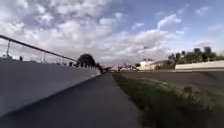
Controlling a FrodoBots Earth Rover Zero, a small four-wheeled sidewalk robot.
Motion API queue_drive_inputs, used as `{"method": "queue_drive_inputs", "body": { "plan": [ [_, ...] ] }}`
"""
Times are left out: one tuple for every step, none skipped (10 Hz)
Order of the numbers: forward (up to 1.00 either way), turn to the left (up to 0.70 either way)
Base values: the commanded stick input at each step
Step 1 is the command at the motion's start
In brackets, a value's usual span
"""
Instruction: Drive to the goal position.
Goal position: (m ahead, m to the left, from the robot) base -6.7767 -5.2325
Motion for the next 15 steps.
{"method": "queue_drive_inputs", "body": {
  "plan": [
    [1.0,0.0],
    [1.0,0.0],
    [1.0,0.0],
    [1.0,0.0],
    [1.0,0.0],
    [1.0,0.0],
    [1.0,0.0],
    [1.0,0.0],
    [1.0,0.0],
    [1.0,0.0],
    [1.0,0.0],
    [1.0,0.0],
    [1.0,0.0],
    [1.0,0.19],
    [1.0,0.34]
  ]
}}
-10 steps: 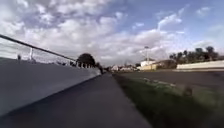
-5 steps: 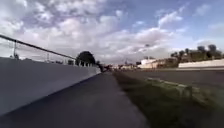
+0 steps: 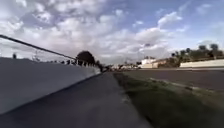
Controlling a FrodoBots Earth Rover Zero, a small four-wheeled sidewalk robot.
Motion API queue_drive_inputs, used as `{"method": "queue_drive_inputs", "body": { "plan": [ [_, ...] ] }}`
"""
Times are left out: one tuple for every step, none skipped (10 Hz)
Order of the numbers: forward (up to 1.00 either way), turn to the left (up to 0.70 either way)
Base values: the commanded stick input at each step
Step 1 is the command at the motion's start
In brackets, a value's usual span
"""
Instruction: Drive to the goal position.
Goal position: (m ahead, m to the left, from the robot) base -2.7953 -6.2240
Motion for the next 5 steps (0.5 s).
{"method": "queue_drive_inputs", "body": {
  "plan": [
    [1.0,0.07],
    [1.0,0.0],
    [1.0,0.0],
    [1.0,0.0],
    [1.0,0.0]
  ]
}}
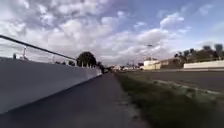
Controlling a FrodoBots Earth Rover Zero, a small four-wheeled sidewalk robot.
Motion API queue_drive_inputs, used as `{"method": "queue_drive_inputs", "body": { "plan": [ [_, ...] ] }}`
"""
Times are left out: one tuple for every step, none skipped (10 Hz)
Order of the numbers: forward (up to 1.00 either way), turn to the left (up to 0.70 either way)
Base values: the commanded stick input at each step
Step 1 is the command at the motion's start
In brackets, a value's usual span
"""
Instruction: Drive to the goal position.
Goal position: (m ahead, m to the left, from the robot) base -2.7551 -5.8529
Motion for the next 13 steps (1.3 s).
{"method": "queue_drive_inputs", "body": {
  "plan": [
    [1.0,0.0],
    [1.0,0.0],
    [1.0,0.0],
    [1.0,-0.09],
    [1.0,-0.38],
    [1.0,-0.15],
    [1.0,0.0],
    [1.0,0.0],
    [1.0,0.0],
    [1.0,0.0],
    [1.0,0.0],
    [1.0,0.0],
    [1.0,0.0]
  ]
}}
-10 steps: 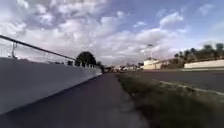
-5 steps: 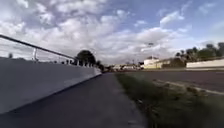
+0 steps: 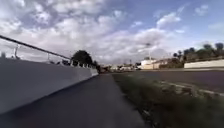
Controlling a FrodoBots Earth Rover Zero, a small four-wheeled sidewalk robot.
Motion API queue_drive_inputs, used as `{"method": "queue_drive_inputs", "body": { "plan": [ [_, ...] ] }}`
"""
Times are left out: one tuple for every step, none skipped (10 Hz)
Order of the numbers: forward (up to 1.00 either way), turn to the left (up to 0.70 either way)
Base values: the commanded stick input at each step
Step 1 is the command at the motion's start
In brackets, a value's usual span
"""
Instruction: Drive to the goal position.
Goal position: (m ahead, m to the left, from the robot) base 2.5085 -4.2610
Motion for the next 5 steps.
{"method": "queue_drive_inputs", "body": {
  "plan": [
    [1.0,0.0],
    [1.0,0.0],
    [1.0,0.0],
    [1.0,0.0],
    [1.0,0.0]
  ]
}}
